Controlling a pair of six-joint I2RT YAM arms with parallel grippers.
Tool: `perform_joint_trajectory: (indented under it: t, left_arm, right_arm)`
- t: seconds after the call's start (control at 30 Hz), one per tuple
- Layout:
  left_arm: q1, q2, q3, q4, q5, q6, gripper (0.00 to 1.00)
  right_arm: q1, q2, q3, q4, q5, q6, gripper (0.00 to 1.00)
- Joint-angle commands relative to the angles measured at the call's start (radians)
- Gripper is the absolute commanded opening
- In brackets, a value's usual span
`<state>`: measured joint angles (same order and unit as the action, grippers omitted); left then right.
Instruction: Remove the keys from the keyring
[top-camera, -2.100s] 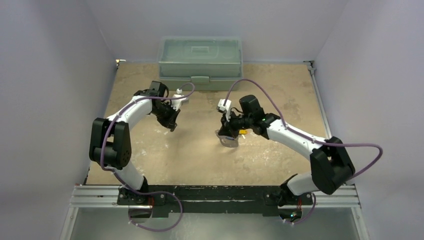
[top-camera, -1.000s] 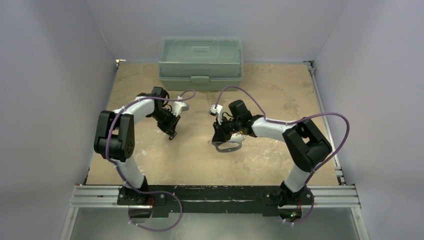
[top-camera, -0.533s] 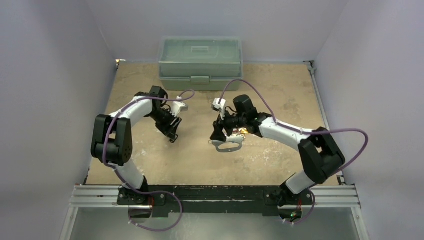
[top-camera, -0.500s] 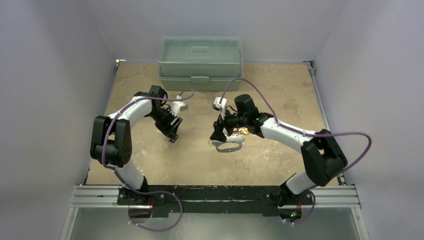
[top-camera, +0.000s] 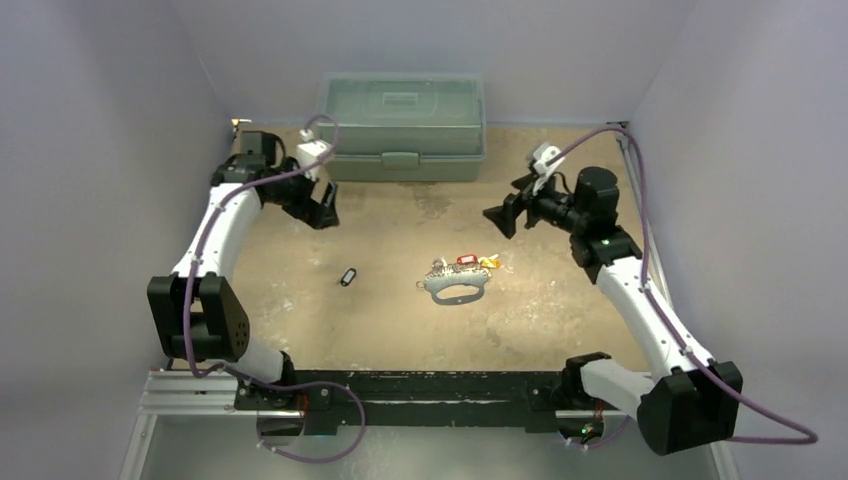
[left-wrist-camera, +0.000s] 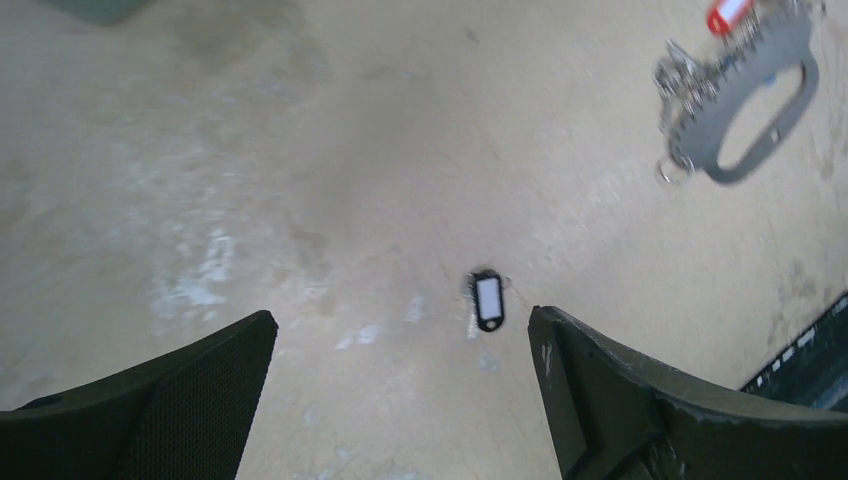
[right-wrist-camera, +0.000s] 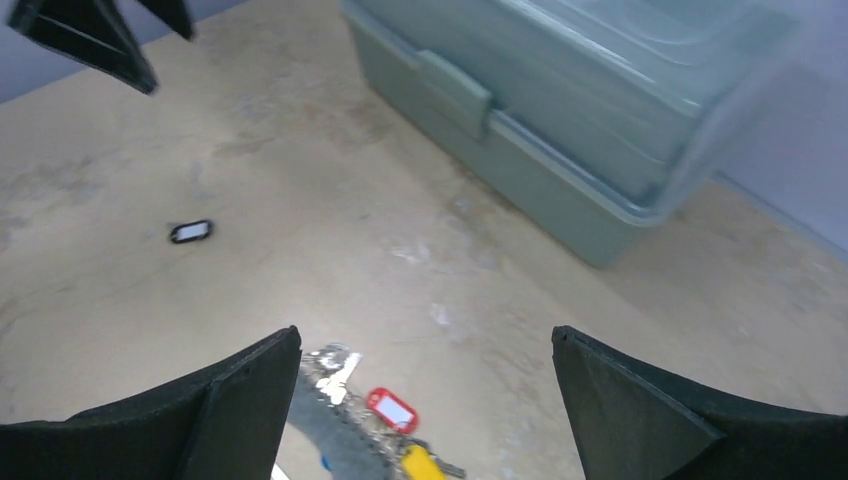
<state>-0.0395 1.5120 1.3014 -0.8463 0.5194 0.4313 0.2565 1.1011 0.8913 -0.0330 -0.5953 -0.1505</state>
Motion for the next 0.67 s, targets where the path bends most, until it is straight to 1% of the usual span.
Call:
perform_joint_trajectory:
  t: [0.0, 0.03, 0.1, 0.27, 0.47, 0.63]
  left_arm:
    - [0.171, 0.028, 0.112, 0.071, 0.113, -0.090, 0.99]
    - [0.206, 0.042, 0.123, 0.080, 0.137, -0.091, 0.99]
    - [0.260, 0.065, 0.133, 0.117, 0.131, -0.100, 0.99]
    - [0.314, 0.113, 0.121, 0.185, 0.029, -0.130, 0.99]
    - [0.323, 0.110, -0.021, 0.332, -0.030, -0.159, 0.99]
    - [0.323, 0.122, -0.032, 0.363, -0.080, -0.180, 0.99]
  right_arm:
    - [-0.180, 0.001, 0.021, -0.060, -0.009, 0.035, 0.99]
    - [-0.229, 0.013, 0.029, -0.066, -0.021, 0.036, 0.99]
    - [-0.323, 0.039, 0.039, -0.076, -0.050, 0.033, 0.99]
    - [-0.476, 0.140, 0.043, -0.075, -0.058, -0.010, 0.99]
    - [-0.553, 0.264, 0.028, -0.056, -0.046, -0.080, 0.99]
    - [-0.562, 0.291, 0.047, -0.056, -0.048, -0.093, 0.99]
